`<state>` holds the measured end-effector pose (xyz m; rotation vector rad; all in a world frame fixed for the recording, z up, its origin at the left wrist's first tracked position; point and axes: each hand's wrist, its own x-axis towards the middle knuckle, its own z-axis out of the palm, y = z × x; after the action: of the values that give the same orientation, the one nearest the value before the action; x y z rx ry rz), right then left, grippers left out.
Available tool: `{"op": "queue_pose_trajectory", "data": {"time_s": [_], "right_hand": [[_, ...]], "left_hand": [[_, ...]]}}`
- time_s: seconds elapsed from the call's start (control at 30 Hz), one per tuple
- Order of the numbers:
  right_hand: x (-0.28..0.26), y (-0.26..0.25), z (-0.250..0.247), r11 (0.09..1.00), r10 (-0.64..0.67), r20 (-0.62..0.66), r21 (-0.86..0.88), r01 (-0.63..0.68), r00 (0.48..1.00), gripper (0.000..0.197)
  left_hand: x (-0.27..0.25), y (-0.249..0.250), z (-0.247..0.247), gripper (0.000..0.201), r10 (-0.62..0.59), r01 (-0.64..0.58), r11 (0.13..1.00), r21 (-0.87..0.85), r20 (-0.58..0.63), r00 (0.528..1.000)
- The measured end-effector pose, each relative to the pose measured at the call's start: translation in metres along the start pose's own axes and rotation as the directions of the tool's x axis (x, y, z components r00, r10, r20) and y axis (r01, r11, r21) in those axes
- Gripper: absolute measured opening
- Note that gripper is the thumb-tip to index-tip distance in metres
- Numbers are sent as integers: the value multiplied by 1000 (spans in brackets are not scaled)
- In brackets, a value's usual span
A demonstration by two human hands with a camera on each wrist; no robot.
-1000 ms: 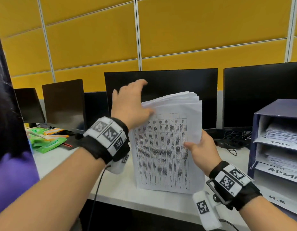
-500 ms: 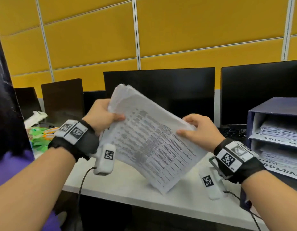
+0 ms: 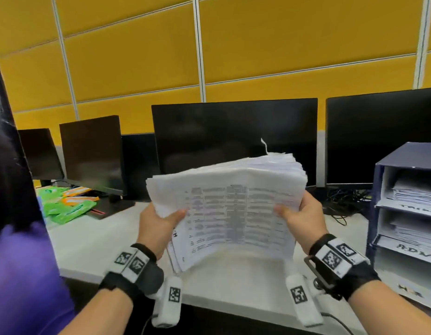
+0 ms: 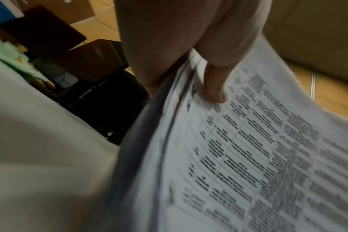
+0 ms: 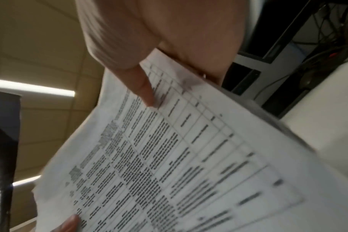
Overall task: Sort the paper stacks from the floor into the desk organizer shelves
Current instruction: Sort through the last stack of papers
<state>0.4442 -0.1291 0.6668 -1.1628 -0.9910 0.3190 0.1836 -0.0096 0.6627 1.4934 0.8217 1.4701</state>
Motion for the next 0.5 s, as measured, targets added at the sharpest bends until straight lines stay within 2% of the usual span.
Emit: {"op": "queue_pose_trajectory", "data": {"time_s": [0.07,0.13,0.33,0.5], "right_hand": [[-9,13,-2,995,87,86,-58,-82,993,33],[-15,19,-3,991,117,115,-78,-109,986,38],[-8,4,0,1000,22,67,4,-23,997,55],[-11,1,5,999,25,-9,29,-25,1000,38]], "left_hand": [[-12,-14,3,39,-42,39,995,96,31,999],[-19,-22,4,43,-64,57,992,108,63,996],[-6,-3,4,50,42,-43,999,-27,-16,999],[-9,-5,8,40,54,-54,999,-1,-12,998]]}}
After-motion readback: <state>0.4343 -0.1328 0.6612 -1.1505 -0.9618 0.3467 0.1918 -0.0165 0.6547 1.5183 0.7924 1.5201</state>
